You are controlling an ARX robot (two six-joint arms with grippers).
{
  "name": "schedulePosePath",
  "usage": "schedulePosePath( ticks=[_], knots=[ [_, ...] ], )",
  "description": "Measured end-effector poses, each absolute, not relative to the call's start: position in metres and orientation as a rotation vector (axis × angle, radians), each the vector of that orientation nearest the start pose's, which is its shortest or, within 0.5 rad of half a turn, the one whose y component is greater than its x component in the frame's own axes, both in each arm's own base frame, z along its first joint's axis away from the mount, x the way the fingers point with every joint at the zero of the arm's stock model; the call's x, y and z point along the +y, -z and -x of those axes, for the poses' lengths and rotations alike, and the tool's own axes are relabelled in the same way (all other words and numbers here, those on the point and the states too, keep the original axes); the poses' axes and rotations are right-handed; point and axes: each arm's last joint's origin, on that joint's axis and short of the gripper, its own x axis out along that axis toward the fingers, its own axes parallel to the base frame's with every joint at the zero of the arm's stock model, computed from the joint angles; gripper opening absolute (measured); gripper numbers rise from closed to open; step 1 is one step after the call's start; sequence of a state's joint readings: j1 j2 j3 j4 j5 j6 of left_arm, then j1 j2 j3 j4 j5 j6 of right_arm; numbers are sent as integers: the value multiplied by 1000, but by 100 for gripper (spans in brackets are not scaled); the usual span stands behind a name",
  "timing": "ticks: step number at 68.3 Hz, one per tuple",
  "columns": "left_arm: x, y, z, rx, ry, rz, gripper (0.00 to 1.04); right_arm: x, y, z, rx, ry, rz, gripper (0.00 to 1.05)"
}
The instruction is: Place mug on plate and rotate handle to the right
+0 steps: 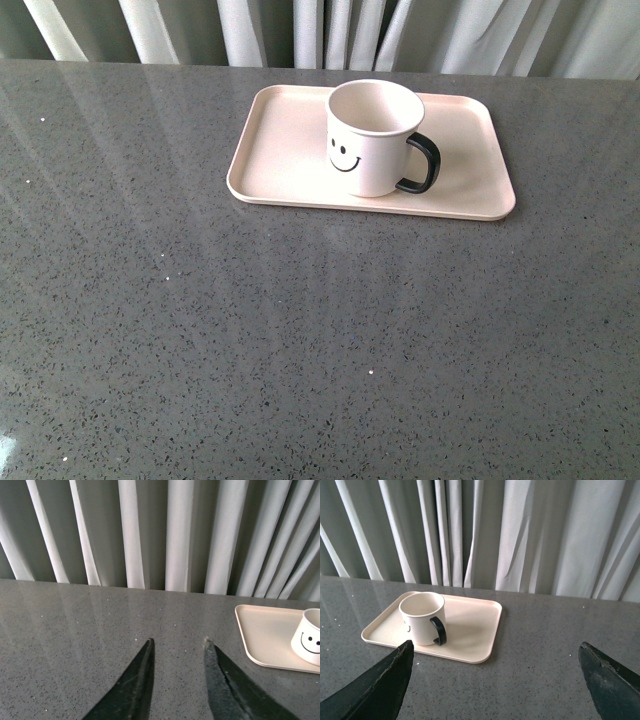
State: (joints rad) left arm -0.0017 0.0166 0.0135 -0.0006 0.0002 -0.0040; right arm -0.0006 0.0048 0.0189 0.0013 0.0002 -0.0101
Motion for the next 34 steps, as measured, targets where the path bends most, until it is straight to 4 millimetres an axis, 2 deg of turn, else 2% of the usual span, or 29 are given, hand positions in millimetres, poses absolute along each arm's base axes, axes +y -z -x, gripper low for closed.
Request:
schedulePosePath(
  ticks=[18,22,23,25,30,34],
  knots=[
    [0,-167,-98,4,2,4,82,0,-170,-97,-15,1,10,96],
    [0,-167,-98,4,1,4,97,0,-170,-97,-15,1,10,96],
    [0,-167,-98,4,1,2,97,0,-170,-97,-12,-3,10,96],
    [0,-167,-98,4,2,3,95,0,-169,-98,81,-55,35,96],
    [0,-167,-98,3,2,3,96,-2,-174,-105,465,-187,52,96],
    [0,-167,-98,3,2,3,95,-5,-180,-120,566,-198,69,96]
  ],
)
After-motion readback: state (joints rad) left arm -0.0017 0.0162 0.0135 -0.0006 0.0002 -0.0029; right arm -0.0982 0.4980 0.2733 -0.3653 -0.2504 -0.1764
